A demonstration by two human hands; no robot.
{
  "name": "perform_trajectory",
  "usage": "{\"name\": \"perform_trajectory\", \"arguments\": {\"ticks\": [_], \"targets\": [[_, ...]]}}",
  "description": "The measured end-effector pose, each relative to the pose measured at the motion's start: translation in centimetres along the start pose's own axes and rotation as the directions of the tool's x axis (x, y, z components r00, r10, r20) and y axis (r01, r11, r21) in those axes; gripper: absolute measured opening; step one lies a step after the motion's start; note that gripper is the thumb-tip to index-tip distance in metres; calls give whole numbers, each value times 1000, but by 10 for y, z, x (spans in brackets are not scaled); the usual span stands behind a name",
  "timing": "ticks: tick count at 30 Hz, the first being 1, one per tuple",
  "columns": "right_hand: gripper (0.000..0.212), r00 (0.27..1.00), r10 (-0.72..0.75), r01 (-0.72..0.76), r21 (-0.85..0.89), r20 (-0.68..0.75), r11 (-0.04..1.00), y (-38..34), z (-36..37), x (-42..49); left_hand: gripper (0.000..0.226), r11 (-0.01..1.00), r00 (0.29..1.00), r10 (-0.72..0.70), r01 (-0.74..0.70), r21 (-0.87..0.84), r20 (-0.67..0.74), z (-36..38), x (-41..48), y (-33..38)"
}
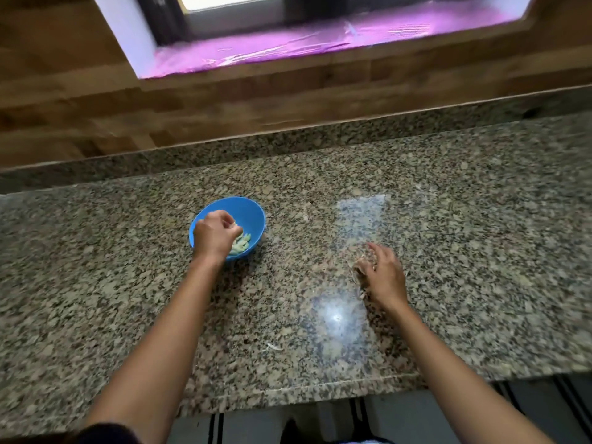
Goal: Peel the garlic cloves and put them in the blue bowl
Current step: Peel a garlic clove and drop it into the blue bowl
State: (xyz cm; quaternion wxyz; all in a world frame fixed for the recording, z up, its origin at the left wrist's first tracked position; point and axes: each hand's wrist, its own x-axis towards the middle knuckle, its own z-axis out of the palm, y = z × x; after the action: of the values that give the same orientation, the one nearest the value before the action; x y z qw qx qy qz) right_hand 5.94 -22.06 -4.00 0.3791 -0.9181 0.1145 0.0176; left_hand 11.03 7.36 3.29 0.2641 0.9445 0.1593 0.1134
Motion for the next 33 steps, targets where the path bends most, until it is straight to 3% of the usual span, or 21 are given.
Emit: {"name": "perform_trajectory", "arguments": {"ticks": [4,6,8,10,11,12,14,15,20,22,26,28,31,33], "targets": [[41,991,-27,30,-22,133,999,4,6,9,10,973,952,-190,150,174,240,25,33,-20],[27,991,-35,37,-10,132,999,4,8,13,23,973,957,-190,154,169,218,30,33,-27],[18,996,20,-30,110,83,993,-2,8,12,29,993,990,-119,118,27,69,26,23,-23],[17,990,133,-144,382,54,913,-16,9,4,26,977,998,-5,-10,-214,-67,19,-3,-5],[15,983,170,-178,500,63,847,-25,12,-1,24,941,998,59,-59,-332,-11,18,-22,9],[15,978,188,-203,574,86,794,-34,17,-7,23,897,984,118,-47,-440,136,21,-43,22],[14,966,203,-260,658,163,706,-51,31,-18,31,837,865,199,94,-539,460,36,-78,39],[13,954,218,-298,692,204,657,-59,37,-22,35,830,829,210,130,-542,519,47,-89,40],[18,912,248,-409,779,328,475,-68,50,-29,24,837,899,162,93,-539,407,64,-102,27],[16,928,224,-372,790,299,487,-66,53,-34,21,865,917,182,23,-502,356,61,-107,25],[17,969,205,-239,711,135,661,-68,65,-43,19,891,938,271,-160,-425,217,60,-120,26],[21,977,200,-200,677,80,708,-71,68,-48,19,904,950,261,-178,-390,170,64,-126,26],[23,977,213,-171,679,22,714,-73,68,-54,18,914,981,116,-44,-404,154,68,-127,30],[23,976,216,-173,698,27,695,-70,67,-53,15,794,952,-73,236,-561,297,68,-122,30]]}}
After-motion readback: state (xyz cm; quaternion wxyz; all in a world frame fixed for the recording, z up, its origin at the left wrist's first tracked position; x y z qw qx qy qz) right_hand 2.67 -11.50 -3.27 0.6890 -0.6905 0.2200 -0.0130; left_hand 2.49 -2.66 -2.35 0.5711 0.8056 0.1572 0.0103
